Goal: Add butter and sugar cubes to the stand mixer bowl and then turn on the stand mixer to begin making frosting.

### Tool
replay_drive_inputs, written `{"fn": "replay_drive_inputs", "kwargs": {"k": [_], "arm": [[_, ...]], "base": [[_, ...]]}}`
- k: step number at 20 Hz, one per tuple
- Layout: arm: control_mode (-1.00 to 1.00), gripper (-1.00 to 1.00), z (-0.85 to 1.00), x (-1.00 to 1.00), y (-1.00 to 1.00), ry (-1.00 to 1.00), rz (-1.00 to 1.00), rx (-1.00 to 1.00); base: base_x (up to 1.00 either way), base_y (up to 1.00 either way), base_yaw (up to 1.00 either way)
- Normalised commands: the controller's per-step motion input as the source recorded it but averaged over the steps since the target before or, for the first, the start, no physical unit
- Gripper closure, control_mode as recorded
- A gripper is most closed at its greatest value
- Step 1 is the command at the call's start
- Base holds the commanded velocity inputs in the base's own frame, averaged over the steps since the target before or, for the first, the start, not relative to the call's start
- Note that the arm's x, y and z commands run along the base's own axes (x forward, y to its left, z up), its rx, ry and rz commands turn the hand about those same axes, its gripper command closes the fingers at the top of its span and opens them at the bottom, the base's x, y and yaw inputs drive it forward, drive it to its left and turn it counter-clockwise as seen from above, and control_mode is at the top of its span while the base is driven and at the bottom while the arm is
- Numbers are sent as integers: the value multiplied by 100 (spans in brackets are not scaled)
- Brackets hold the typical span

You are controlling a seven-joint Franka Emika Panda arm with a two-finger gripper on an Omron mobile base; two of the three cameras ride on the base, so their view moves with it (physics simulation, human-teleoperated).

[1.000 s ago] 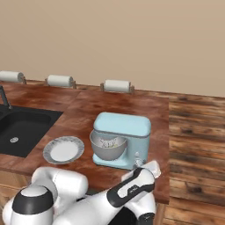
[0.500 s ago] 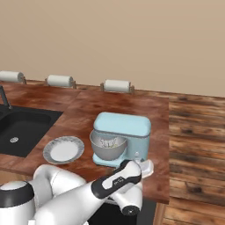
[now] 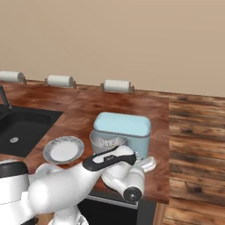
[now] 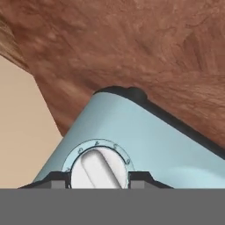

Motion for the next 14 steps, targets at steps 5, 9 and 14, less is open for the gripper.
{"fn": "replay_drive_inputs", "kwargs": {"k": [5,9,14], "arm": [[-100,100,-4,0,3,17,-6,11],[-100,100,-20,-3,0,4,-2,17],[-100,100,-16,-7,0,0,-2,26]], "base": [[0,0,0],[0,0,0],[0,0,0]]}}
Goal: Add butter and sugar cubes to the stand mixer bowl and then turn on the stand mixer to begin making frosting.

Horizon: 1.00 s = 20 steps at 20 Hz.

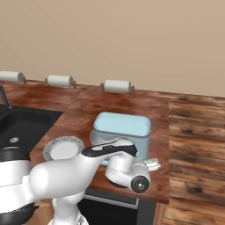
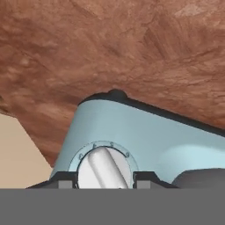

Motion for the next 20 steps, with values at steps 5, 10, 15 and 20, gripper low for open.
{"fn": "replay_drive_inputs", "kwargs": {"k": [5,10,15,20], "arm": [[-100,100,-16,-3,0,0,-4,31],[-100,100,-9,-5,0,0,-5,33],[-100,100,-3,-8,0,0,-6,32],[-100,100,0,-8,0,0,-7,30]], "base": [[0,0,0],[0,0,0],[0,0,0],[0,0,0]]}}
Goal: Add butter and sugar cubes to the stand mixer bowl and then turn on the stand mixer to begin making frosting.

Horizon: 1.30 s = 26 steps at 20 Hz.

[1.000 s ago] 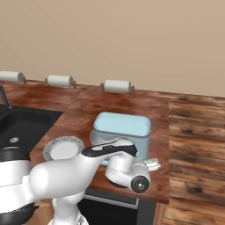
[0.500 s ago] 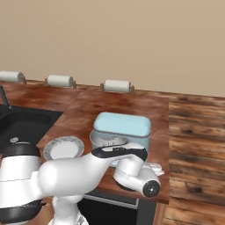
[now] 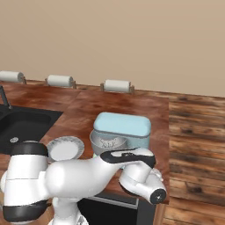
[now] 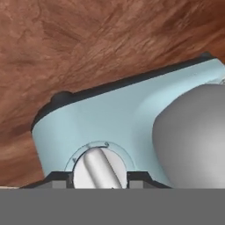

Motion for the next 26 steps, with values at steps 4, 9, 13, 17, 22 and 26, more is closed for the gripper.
{"fn": "replay_drive_inputs", "kwargs": {"k": [4,9,13,17,22,26], "arm": [[-100,100,0,-8,2,0,-7,29],[-100,100,0,-8,3,0,-7,30],[-100,100,0,-7,5,0,-7,30],[-100,100,0,-7,6,1,-6,30],[-100,100,0,-6,7,2,-6,30],[-100,100,0,-6,8,2,-6,30]], "base": [[0,0,0],[0,0,0],[0,0,0],[0,0,0],[0,0,0],[0,0,0]]}}
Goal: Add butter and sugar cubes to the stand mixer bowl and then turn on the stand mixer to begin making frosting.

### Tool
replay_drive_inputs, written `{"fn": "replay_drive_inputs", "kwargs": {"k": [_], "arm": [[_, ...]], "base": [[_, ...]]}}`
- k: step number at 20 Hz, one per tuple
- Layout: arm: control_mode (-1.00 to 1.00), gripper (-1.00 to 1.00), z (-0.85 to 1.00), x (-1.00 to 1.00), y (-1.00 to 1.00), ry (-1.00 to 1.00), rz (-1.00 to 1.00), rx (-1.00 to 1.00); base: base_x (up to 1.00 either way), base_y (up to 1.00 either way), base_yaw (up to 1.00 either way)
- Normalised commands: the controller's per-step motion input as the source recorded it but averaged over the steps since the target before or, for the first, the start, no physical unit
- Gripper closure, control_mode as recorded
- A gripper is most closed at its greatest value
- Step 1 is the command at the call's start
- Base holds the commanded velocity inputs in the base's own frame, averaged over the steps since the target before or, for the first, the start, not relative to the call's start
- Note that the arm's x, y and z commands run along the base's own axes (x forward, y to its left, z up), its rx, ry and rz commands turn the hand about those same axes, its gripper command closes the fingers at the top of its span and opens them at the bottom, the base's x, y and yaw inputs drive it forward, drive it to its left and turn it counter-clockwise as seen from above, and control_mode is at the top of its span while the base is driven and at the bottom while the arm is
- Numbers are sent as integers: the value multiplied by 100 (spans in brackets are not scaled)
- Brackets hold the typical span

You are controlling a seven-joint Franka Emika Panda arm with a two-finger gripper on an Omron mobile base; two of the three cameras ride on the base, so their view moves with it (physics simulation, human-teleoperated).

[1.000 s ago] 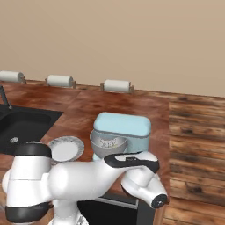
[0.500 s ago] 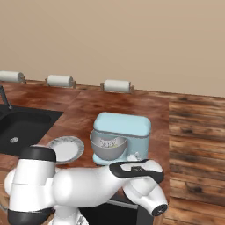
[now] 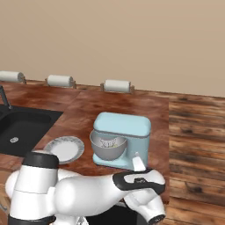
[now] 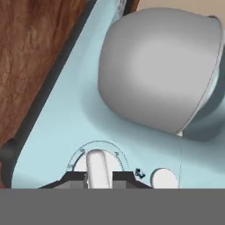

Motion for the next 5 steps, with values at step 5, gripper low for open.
{"fn": "replay_drive_inputs", "kwargs": {"k": [5], "arm": [[-100,100,0,-4,8,1,-7,29]], "base": [[0,0,0]]}}
